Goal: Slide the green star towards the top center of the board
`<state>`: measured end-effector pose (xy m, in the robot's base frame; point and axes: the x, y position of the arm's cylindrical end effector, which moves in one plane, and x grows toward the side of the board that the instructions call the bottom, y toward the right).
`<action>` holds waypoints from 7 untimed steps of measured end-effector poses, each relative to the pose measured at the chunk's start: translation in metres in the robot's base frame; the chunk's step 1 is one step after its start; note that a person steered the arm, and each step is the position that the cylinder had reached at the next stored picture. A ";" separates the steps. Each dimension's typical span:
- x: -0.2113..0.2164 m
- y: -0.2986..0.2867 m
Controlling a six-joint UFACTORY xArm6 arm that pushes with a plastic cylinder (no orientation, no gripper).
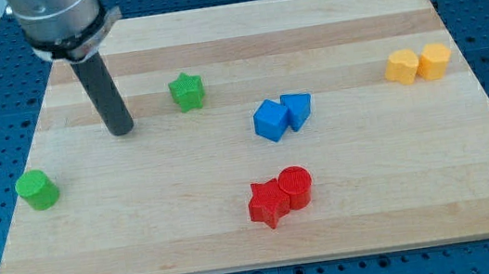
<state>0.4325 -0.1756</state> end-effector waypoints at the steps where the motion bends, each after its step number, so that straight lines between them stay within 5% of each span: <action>1: -0.007 0.033; 4: -0.134 0.163; 7: -0.117 0.187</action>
<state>0.3158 0.0117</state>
